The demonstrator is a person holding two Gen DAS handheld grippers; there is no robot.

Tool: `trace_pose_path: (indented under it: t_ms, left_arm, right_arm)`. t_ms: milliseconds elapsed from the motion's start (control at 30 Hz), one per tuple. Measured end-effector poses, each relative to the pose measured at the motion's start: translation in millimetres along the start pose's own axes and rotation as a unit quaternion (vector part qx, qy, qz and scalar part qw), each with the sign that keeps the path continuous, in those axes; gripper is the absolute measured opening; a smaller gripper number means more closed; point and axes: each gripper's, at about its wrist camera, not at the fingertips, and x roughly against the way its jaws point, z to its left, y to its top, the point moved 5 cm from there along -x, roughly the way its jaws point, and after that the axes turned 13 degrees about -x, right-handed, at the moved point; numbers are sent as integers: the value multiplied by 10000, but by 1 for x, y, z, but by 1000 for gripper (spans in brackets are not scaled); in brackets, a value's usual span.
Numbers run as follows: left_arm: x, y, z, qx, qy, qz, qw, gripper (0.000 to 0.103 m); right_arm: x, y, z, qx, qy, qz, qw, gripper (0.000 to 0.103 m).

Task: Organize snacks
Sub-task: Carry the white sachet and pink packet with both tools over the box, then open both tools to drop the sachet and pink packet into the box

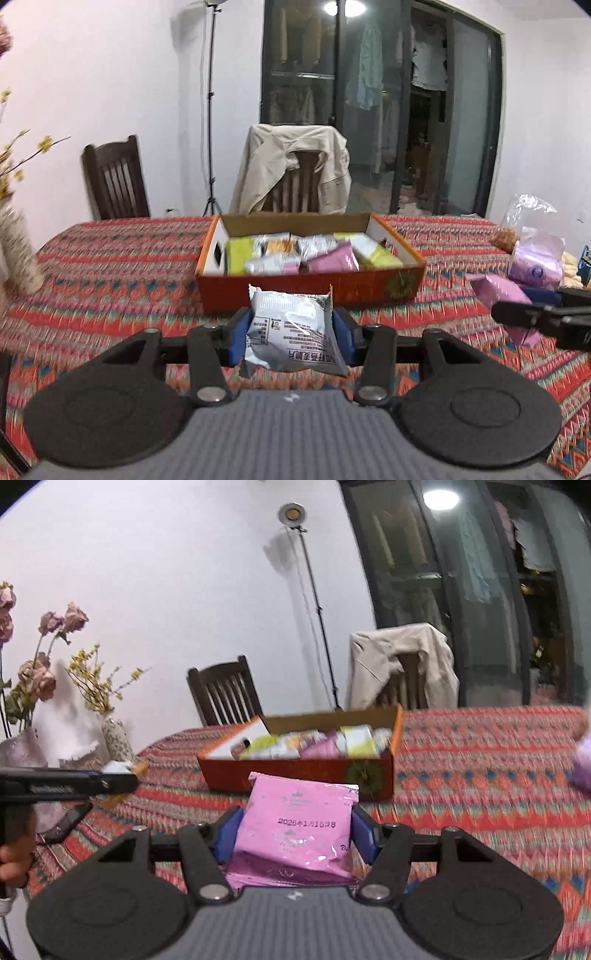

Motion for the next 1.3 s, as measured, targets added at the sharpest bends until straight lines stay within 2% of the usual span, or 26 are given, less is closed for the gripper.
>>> trace_pose_path:
  t_ms: [200,367,500,600,700,800,867,933,967,1067,1233,1300]
  left_arm:
    - [-77,65,31,-262,-231,-255,9991,49]
    - [-180,101,56,-74,-481,109,9988,49]
    - [-262,110,77,123,-392,514,9978,49]
    - [-317,107,89,323,-573,881,9939,49]
    - [-354,102,93,422,-667,1157,9901,49]
    - [-373,96,91,418,-729,1313,9878,52]
    - [-381,95,88,424,-726,1357,9872,63]
    - [-386,91,87,464,-758,1456,9853,66]
    - [-385,91,85,480,-756,1476,9850,70]
    - [-379,91,87,507,-763,1492,9846,73]
    - [-340,104,101,609,-675,1394,9861,81]
    - [-318,113,106,584,-616,1306,9878,81]
  right_arm:
    - [-57,76,17,412,166,-39,9990,62]
    - [-154,132,15,200,265,322,9989,62]
    - [-252,146,1,62,-13,892,9960,62]
    - [-321,140,-13,-144,-189,1437,9893,61]
    - [-374,126,-21,-284,-331,1904,9807,61]
    - [-396,119,-31,-310,-788,2063,9748,62]
    - [-396,125,-34,-186,-1077,1767,9782,62]
    - [-397,127,-40,-112,-1311,1708,9765,71]
    - [-397,126,-42,-177,-1251,1738,9766,75]
    - [-392,128,-42,-267,-1250,1688,9773,77]
    - [-367,146,-22,-61,-1196,1533,9809,78]
    - [-347,159,-14,18,-1171,1403,9832,79]
